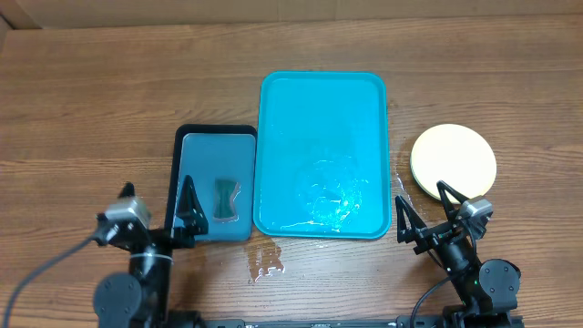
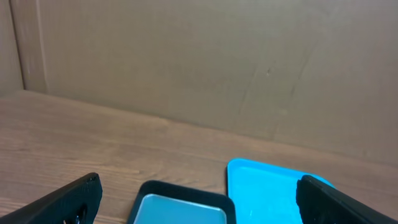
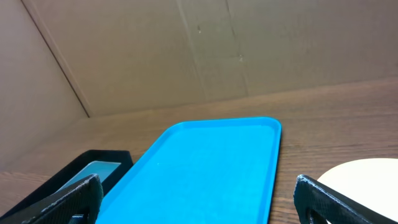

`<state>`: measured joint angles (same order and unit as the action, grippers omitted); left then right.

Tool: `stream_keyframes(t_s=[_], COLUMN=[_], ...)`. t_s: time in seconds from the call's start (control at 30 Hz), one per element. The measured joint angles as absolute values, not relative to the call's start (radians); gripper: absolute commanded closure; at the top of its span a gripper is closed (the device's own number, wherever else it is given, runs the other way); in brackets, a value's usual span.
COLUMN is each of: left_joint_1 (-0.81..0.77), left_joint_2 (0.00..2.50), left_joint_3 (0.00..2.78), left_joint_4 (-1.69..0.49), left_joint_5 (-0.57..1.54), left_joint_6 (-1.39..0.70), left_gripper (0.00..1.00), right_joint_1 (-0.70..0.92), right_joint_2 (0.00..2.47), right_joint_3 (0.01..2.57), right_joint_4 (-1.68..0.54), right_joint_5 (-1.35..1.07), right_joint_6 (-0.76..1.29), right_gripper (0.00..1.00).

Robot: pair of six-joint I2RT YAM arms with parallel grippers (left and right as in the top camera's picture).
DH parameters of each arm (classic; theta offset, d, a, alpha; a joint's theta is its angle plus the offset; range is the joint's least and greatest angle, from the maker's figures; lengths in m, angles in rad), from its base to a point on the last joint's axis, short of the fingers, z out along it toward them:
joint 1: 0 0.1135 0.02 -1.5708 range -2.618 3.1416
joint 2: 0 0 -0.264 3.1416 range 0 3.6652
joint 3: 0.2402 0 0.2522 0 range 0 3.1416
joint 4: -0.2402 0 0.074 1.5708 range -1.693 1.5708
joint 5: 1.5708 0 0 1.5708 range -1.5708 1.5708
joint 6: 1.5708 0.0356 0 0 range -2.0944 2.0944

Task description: Clean dirty plates on tray and stack at the side

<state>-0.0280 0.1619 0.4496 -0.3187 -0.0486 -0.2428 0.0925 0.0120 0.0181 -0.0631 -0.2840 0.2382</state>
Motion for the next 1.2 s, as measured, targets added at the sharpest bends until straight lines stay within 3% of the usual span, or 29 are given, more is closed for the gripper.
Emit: stream_keyframes(t_s=[0.17,0.57,1.2], left_joint_1=[-0.028,-0.028,-0.028], left_joint_2=[0.028,0.015,0.015], left_joint_3=[0.307,0.057,0.008], left_joint_4=[-0.249,-0.021,-0.075], left_joint_5=[-0.039,-0.012,0.012], left_joint_6=[-0.234,-0.233,-0.237], left_gripper=[0.0,0.0,0.0], right_joint_1=[0.092,0.092,0.093], right_joint_2=[0.012,0.012,0.012], right_joint_3=[0.018,0.018,0.018], right_joint_4=[-0.063,-0.064,-0.064], right_joint_5=[-0.284,-0.284,-0.284], right_joint_6=[0.238,0.238,0.238], right_gripper=[0.0,0.0,0.0])
